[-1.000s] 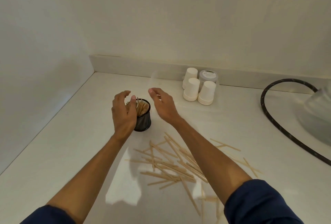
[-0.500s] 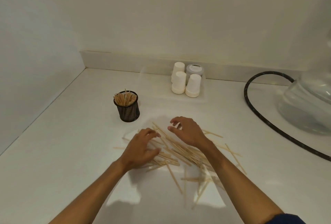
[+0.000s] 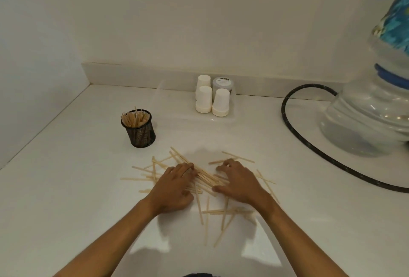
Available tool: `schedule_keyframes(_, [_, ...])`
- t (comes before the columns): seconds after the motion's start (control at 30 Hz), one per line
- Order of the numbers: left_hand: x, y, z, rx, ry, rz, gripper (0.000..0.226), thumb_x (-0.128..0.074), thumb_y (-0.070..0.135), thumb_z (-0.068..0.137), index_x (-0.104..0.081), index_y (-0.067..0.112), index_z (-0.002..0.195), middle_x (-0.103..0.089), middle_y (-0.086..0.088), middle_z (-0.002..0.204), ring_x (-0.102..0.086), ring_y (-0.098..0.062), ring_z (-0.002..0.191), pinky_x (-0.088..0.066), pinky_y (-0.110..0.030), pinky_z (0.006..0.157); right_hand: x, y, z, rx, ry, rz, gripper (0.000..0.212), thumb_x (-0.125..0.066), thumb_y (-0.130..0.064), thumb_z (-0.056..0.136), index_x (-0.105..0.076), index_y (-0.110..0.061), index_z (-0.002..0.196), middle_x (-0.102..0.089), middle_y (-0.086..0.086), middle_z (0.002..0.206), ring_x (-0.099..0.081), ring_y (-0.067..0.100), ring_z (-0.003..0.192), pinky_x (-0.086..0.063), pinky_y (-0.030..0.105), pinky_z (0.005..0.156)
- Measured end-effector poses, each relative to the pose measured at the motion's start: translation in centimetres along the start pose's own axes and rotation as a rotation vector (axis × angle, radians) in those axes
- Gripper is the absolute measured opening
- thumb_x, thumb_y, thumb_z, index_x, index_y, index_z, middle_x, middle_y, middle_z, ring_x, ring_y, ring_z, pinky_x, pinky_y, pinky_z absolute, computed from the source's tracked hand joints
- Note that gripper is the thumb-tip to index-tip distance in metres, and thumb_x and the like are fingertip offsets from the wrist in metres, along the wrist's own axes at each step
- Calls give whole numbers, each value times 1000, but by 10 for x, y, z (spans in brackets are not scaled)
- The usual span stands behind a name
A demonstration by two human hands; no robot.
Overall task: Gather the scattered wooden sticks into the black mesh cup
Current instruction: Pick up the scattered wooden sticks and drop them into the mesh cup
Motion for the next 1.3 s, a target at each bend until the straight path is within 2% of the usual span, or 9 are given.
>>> schedule_keyframes(0.17, [14,10,0,-68,153,39,39,-43,23,89,-71,9,112,-68,-13,115,-66,-28,104,-54,-36,85,-3,-12,0,95,34,54,40,-61,-36,92,-58,-26,131,-49,-3,136,-48,17,124,-44,34,95])
schedule_keyframes(0.4, [16,1,0,-15,124,140,45,-40,34,92,-69,9,116,-67,-11,118,-65,-24,107,-53,-34,88,-6,-22,10,108,76,-57,53,-54,-46,94,-47,-19,139,-49,0,136,-49,21,121,-45,36,95])
schedule_keyframes(0.57, [23,11,5,-95,185,122,36,-44,28,91,-76,12,93,-70,-4,91,-68,-21,76,-55,-27,66,-6,-31,15,137,107,-59,32,-52,-32,98,-60,-17,126,-55,-1,125,-53,20,113,-48,37,89])
schedule_keyframes(0.63, [26,11,7,-113,239,94,20,-59,21,90,-77,11,89,-70,-4,87,-66,-21,71,-54,-27,62,-5,-33,15,163,124,-52,28,-50,-29,99,-64,-18,121,-59,-3,118,-55,19,107,-48,36,85])
schedule_keyframes(0.77, [25,7,11,-88,230,45,11,-78,8,78,-75,7,88,-68,-7,88,-66,-24,70,-54,-31,61,2,-32,14,211,148,-51,27,-48,-25,101,-68,-17,118,-65,-2,114,-57,18,103,-47,34,83])
schedule_keyframes(0.97, [19,-12,19,34,168,-32,18,-54,12,97,-67,3,106,-62,-9,109,-58,-25,98,-48,-37,83,14,-28,11,235,165,-97,26,-43,-19,101,-68,-16,108,-69,4,100,-56,20,98,-48,39,78])
schedule_keyframes(1.1, [24,-17,16,71,201,-108,16,-50,10,99,-64,4,101,-62,-8,101,-56,-24,92,-45,-34,79,26,-20,7,257,236,-85,26,-43,-20,102,-68,-15,106,-69,1,99,-56,20,95,-47,37,77])
schedule_keyframes(1.2, [30,-25,16,149,201,-133,13,-46,9,99,-58,11,95,-59,-4,91,-52,-23,83,-41,-34,74,38,-5,4,221,320,55,21,-47,-19,101,-68,-17,106,-69,-4,94,-58,16,90,-46,31,75])
schedule_keyframes(1.3, [36,-28,18,189,195,-143,14,-41,12,100,-53,13,95,-58,-4,83,-50,-24,75,-40,-37,70,43,7,8,138,329,400,18,-52,-16,99,-68,-19,106,-69,-10,87,-61,5,82,-47,20,74])
Point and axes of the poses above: each hand's wrist, its own z-axis towards the middle knuckle, its own x-axis out of the back of the hand, y = z × x, the point moved 7 cm from there along z, towards the middle knuckle
